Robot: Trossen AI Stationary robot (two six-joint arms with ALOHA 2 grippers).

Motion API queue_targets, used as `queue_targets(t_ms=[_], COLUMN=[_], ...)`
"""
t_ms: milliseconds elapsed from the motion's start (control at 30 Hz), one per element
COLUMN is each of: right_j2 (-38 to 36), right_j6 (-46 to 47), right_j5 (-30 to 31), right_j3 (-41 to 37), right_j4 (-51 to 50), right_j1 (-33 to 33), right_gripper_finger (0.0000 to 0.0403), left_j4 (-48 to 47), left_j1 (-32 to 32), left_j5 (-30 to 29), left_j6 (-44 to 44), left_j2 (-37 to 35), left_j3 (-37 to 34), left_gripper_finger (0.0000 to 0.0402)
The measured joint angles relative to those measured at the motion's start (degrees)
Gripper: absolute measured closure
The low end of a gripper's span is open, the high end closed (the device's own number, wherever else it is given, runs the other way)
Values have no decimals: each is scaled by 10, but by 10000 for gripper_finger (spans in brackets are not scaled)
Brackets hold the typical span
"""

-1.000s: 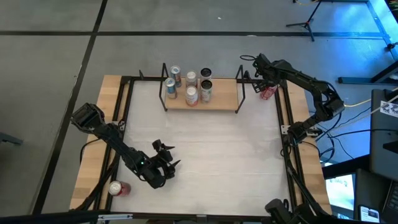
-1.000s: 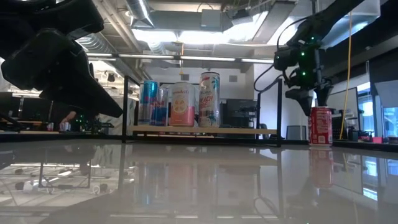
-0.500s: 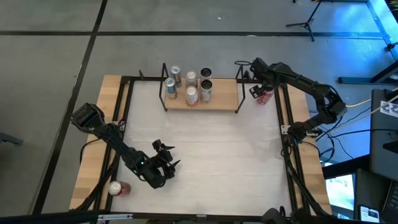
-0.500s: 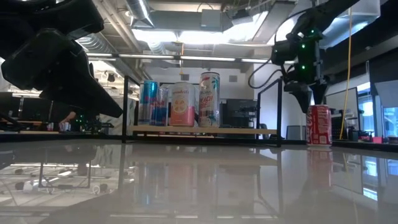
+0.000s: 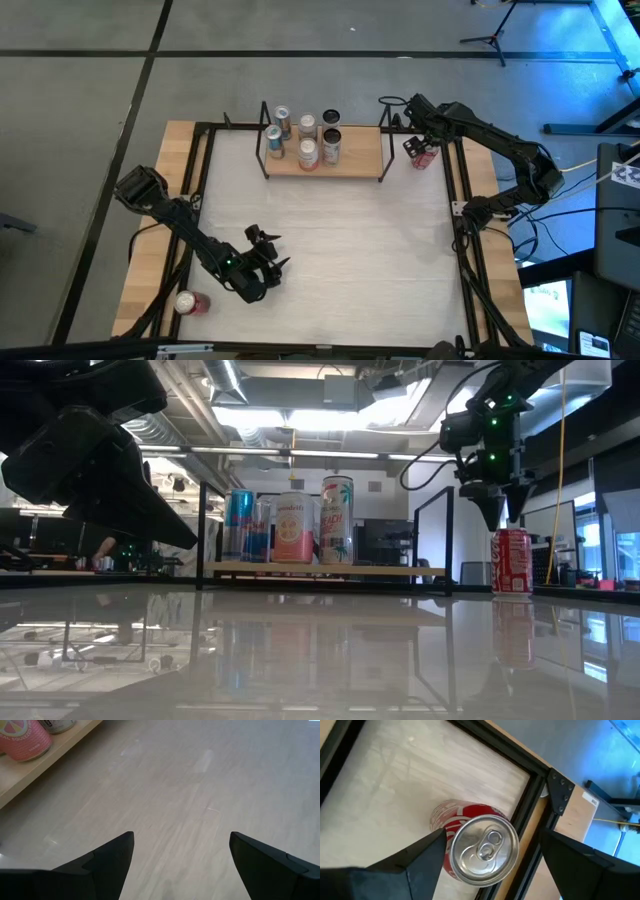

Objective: Place canned beverage on shelf
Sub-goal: Put the top red soda can on the shelf

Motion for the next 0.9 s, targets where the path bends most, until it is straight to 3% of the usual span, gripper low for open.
queue_targets(t_ms=[800, 900], right_j2=[27, 26], right_j6=[44, 42], right_j5=[-48, -79], right_j3=[0, 0], right_j4=[-18, -18], right_j1=[-27, -27], right_gripper_finger=[88, 88], left_j4=[0, 0], left_j1=[0, 0], left_j5=[4, 4], left_j6=[0, 0], left_j2=[0, 0], left_j3=[0, 0], left_gripper_finger=[83, 83])
